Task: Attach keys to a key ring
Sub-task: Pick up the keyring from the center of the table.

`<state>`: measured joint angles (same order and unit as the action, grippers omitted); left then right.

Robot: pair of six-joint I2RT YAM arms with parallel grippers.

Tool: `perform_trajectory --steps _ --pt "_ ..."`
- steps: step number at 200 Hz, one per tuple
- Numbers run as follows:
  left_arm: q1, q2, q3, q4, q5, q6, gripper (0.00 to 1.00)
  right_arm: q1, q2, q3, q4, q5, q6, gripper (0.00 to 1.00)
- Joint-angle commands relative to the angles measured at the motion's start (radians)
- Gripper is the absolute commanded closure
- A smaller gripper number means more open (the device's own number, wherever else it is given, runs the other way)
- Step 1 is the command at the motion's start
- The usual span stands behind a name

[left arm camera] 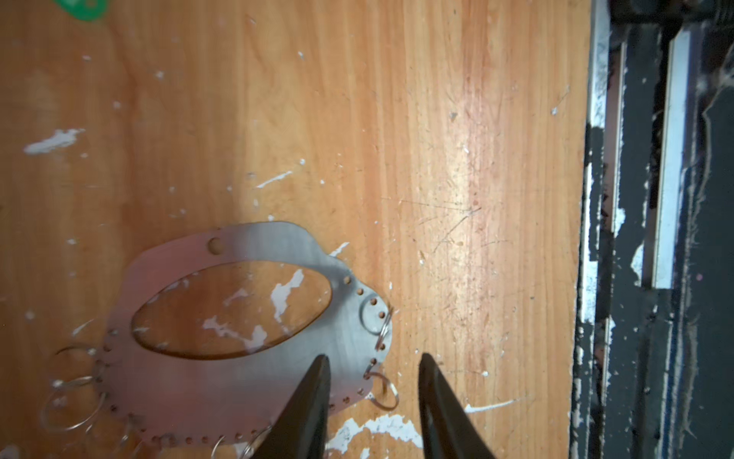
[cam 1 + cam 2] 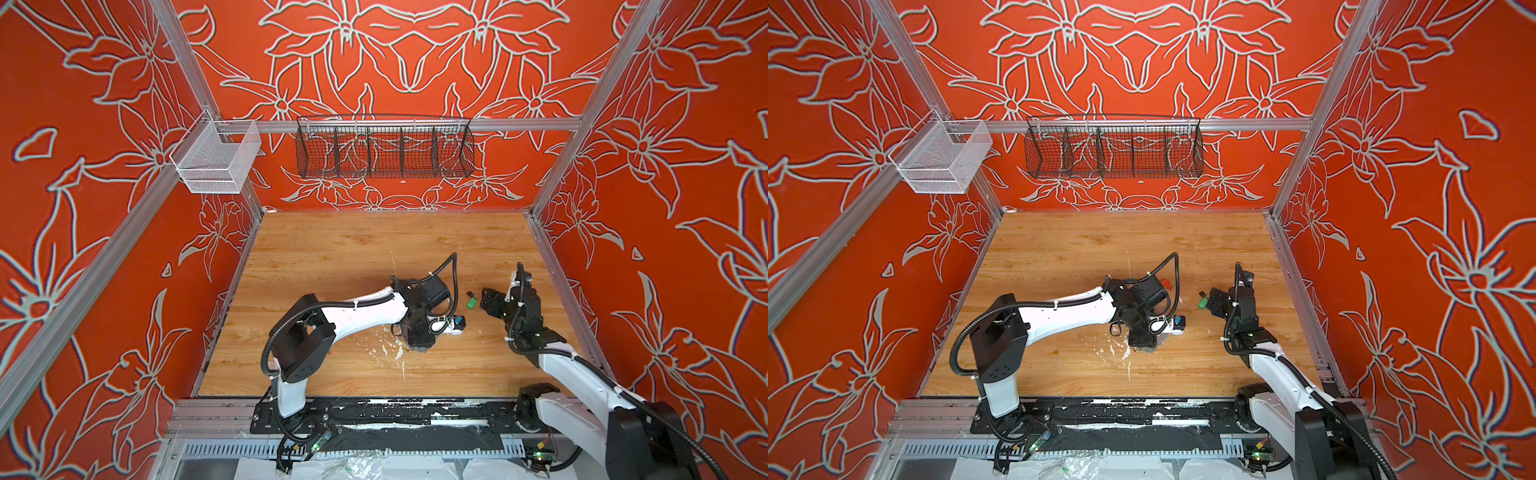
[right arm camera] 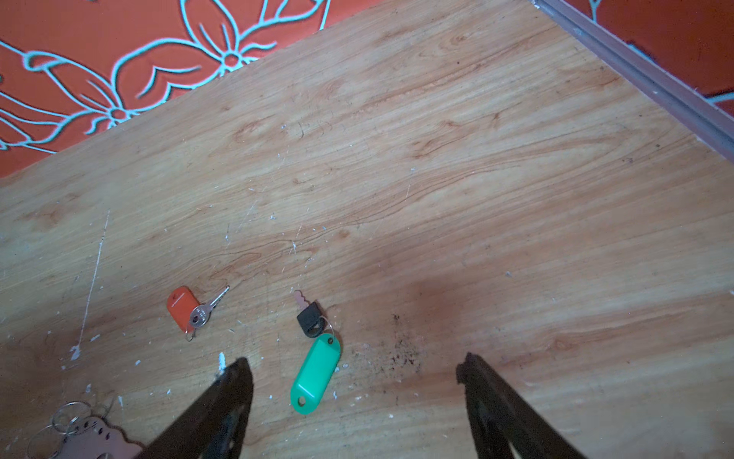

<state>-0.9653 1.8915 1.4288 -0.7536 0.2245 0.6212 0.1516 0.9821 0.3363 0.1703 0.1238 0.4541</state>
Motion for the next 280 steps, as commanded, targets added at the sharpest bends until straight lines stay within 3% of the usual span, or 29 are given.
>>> perform_trajectory --steps 1,53,91,209,280 --pt "-0.016 0.051 0.088 -0.121 -0.048 -0.024 0.62 -0.001 0.001 0.030 0.017 0.013 -0.003 0.16" --pt "-0.018 0.104 0.123 -0.137 -0.079 -0.054 0.60 -0.002 0.002 0.030 0.020 0.009 -0.003 0.16" --pt "-0.031 0.118 0.116 -0.135 -0.042 -0.035 0.58 -0.002 0.006 0.032 0.020 0.005 -0.005 0.16" --pt "-0.078 0.186 0.117 -0.127 -0.137 -0.031 0.62 -0.002 0.006 0.033 0.019 0.002 -0.007 0.16" --pt "-0.078 0.189 0.124 -0.136 -0.135 -0.023 0.74 -0.002 0.006 0.031 0.020 0.000 -0.007 0.16"
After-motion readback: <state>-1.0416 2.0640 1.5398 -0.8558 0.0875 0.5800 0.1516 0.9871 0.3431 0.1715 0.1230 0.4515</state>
